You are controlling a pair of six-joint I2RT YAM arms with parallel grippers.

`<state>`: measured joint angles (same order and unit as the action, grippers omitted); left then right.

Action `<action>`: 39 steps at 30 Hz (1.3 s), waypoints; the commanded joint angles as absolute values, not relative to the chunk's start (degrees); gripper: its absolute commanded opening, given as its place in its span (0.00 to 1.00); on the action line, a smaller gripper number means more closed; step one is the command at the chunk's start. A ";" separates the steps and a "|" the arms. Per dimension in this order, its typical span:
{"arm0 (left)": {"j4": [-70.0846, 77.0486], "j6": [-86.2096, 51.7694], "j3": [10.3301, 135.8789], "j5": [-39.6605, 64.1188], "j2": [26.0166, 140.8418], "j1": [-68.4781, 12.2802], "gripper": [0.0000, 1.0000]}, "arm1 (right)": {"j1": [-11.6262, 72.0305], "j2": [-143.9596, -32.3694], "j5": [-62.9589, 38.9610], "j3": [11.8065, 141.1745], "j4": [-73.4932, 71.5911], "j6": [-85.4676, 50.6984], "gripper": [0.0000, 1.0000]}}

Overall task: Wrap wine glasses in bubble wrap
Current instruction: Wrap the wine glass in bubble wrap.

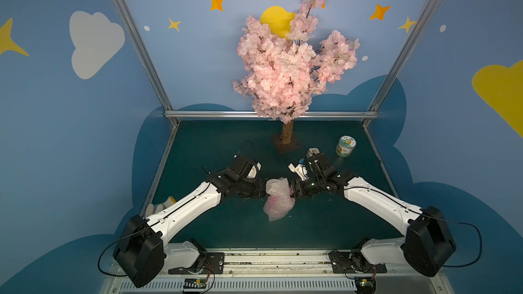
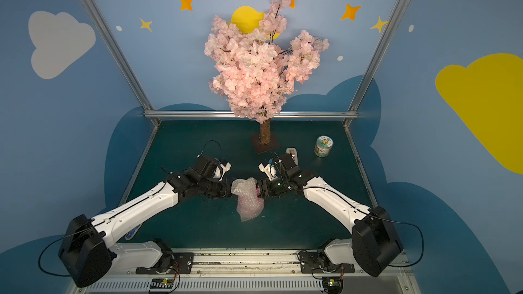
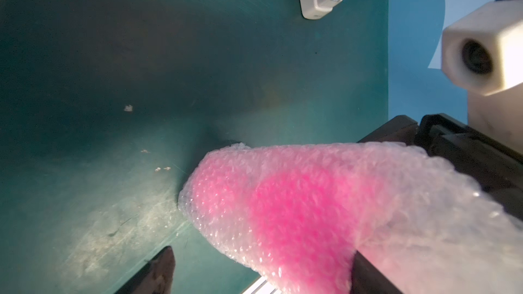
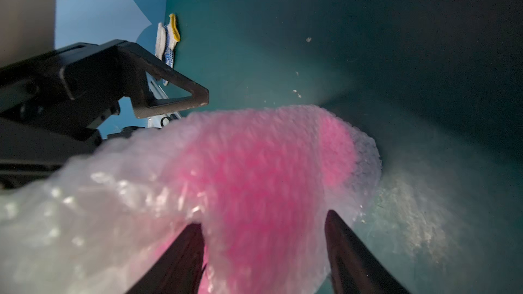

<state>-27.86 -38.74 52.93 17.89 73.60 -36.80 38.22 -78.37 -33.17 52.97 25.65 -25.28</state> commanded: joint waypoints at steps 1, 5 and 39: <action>-30.31 -36.99 54.71 16.42 73.46 -36.69 0.91 | 40.21 -80.89 -28.48 55.61 30.48 -22.65 0.65; -31.31 -37.32 54.08 16.90 69.83 -35.14 0.88 | 40.93 -84.54 -27.31 60.51 37.85 -19.36 0.64; -32.08 -34.66 52.17 5.46 77.35 -40.54 0.70 | 41.27 -84.50 -23.26 72.39 50.44 -16.29 0.65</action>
<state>-27.90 -35.99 53.52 11.94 75.13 -41.23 41.98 -88.51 -22.68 69.89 44.91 -18.28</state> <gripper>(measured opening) 0.709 0.648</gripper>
